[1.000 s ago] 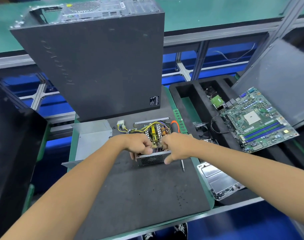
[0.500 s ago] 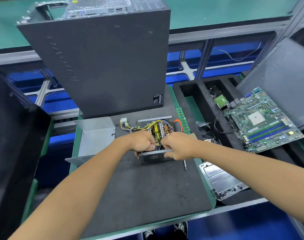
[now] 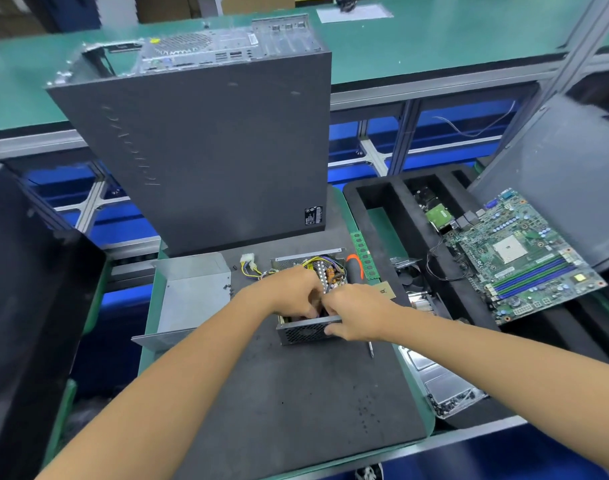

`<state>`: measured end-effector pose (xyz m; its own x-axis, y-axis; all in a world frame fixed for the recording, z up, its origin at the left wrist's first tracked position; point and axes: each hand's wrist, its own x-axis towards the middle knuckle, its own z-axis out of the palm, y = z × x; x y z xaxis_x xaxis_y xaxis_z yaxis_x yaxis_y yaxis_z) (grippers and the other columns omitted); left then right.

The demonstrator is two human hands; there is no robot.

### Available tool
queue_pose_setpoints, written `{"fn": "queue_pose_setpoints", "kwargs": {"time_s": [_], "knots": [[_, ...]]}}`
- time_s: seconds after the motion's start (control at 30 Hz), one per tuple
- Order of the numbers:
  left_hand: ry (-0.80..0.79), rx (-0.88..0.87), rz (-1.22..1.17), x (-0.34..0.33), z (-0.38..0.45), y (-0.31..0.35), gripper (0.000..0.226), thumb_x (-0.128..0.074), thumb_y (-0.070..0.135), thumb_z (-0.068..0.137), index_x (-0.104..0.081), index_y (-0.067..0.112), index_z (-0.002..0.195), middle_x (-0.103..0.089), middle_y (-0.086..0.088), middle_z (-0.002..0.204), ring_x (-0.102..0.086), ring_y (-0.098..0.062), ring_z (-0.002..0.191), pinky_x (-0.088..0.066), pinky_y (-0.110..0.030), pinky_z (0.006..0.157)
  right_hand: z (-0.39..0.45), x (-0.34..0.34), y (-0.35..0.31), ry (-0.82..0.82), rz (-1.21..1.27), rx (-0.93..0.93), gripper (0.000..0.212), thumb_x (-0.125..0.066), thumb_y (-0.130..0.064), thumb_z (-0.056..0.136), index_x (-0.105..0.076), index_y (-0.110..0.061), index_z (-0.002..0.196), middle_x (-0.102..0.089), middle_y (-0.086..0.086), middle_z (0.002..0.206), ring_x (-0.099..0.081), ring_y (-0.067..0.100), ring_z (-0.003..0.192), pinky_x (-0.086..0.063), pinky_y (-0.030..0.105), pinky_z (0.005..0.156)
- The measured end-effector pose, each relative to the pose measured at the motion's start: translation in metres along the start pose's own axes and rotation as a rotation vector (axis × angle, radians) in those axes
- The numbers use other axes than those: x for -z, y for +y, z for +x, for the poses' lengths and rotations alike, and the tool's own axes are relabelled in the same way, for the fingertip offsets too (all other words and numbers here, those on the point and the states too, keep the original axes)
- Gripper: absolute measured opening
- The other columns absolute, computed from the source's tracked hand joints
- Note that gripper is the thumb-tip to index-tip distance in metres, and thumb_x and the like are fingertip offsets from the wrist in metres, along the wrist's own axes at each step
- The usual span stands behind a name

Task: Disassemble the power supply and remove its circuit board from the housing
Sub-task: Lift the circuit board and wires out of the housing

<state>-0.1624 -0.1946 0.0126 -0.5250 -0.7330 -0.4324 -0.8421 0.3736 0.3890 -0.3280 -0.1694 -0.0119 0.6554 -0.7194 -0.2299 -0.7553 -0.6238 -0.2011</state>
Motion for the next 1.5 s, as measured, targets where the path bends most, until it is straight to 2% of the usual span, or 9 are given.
{"fn": "queue_pose_setpoints", "kwargs": {"time_s": [0.17, 0.4, 0.53, 0.73, 0.9, 1.03, 1.23, 1.37, 1.5], "knots": [[-0.14, 0.022, -0.062, 0.002, 0.009, 0.003, 0.009, -0.066, 0.014, 0.083, -0.069, 0.01, 0.09, -0.061, -0.005, 0.076, -0.048, -0.019, 0.069, -0.038, -0.027, 0.061, 0.0, 0.004, -0.004, 0.055, -0.047, -0.017, 0.029, -0.065, -0.041, 0.084, -0.05, -0.016, 0.084, -0.065, 0.007, 0.093, -0.061, 0.03, 0.085, -0.034, 0.032, 0.06], [-0.146, 0.109, 0.085, 0.001, 0.015, 0.011, 0.029, -0.06, 0.014, 0.083, -0.046, 0.011, 0.058, -0.046, -0.003, 0.057, -0.044, -0.025, 0.061, -0.036, -0.028, 0.054, -0.002, 0.0, -0.01, 0.083, -0.048, -0.093, 0.031, -0.065, -0.037, 0.087, -0.057, -0.011, 0.1, -0.065, 0.008, 0.103, -0.063, 0.031, 0.095, -0.033, 0.032, 0.061], [-0.156, 0.096, 0.177, 0.001, 0.012, 0.016, 0.032, -0.055, 0.017, 0.086, -0.043, 0.015, 0.057, -0.045, -0.003, 0.059, -0.045, -0.026, 0.063, -0.036, -0.029, 0.054, -0.002, -0.001, -0.017, 0.112, -0.043, -0.097, 0.028, -0.066, -0.032, 0.087, -0.056, -0.009, 0.098, -0.064, 0.01, 0.103, -0.063, 0.032, 0.094, -0.036, 0.033, 0.061], [-0.187, 0.107, 0.217, 0.001, 0.009, 0.018, 0.03, -0.048, 0.018, 0.092, -0.044, 0.011, 0.063, -0.047, -0.004, 0.064, -0.041, -0.021, 0.058, -0.035, -0.031, 0.053, -0.009, -0.013, -0.024, 0.236, 0.179, -0.203, 0.027, -0.07, -0.026, 0.086, -0.051, -0.01, 0.097, -0.055, 0.008, 0.102, -0.057, 0.029, 0.092, -0.032, 0.032, 0.064], [-0.036, 0.014, 0.266, -0.014, 0.0, 0.008, 0.022, -0.051, 0.025, 0.09, -0.065, 0.008, 0.086, -0.061, -0.011, 0.085, -0.052, -0.029, 0.084, -0.042, -0.034, 0.07, -0.016, -0.027, -0.03, 0.322, 0.413, -0.2, 0.034, -0.071, -0.015, 0.085, -0.037, -0.017, 0.087, -0.042, 0.001, 0.095, -0.041, 0.018, 0.085, -0.022, 0.026, 0.065], [0.111, -0.048, 0.427, -0.017, 0.002, 0.005, 0.026, -0.048, 0.027, 0.088, -0.067, 0.015, 0.076, -0.062, -0.005, 0.088, -0.043, -0.024, 0.093, -0.03, -0.035, 0.073, -0.019, -0.035, -0.032, 0.428, 0.395, -0.195, 0.031, -0.071, -0.015, 0.085, -0.04, -0.013, 0.088, -0.048, 0.008, 0.096, -0.036, 0.017, 0.083, -0.02, 0.026, 0.066], [0.126, 0.029, 0.385, -0.021, 0.002, 0.006, 0.025, -0.048, 0.024, 0.088, -0.061, 0.016, 0.068, -0.061, -0.001, 0.091, -0.042, -0.023, 0.094, -0.027, -0.035, 0.072, -0.021, -0.04, -0.026, 0.455, 0.224, -0.062, 0.022, -0.069, -0.014, 0.087, -0.053, 0.0, 0.092, -0.053, 0.017, 0.096, -0.05, 0.031, 0.09, -0.027, 0.03, 0.074], [0.097, 0.033, 0.264, -0.016, 0.001, 0.005, 0.025, -0.054, 0.023, 0.087, -0.062, 0.009, 0.069, -0.061, -0.007, 0.091, -0.051, -0.027, 0.091, -0.043, -0.038, 0.074, -0.021, -0.034, -0.024, 0.515, 0.128, 0.003, 0.035, -0.087, -0.004, 0.063, -0.054, 0.0, 0.073, -0.055, 0.017, 0.073, -0.056, 0.033, 0.063, -0.027, 0.035, 0.065], [0.077, 0.022, 0.196, -0.017, 0.0, 0.006, 0.026, -0.054, 0.02, 0.089, -0.063, 0.003, 0.071, -0.059, -0.008, 0.088, -0.055, -0.029, 0.086, -0.049, -0.042, 0.07, -0.022, -0.037, -0.023, 0.505, 0.083, 0.014, 0.036, -0.09, -0.007, 0.061, -0.056, -0.002, 0.073, -0.057, 0.014, 0.071, -0.058, 0.031, 0.062, -0.031, 0.032, 0.064]]}}
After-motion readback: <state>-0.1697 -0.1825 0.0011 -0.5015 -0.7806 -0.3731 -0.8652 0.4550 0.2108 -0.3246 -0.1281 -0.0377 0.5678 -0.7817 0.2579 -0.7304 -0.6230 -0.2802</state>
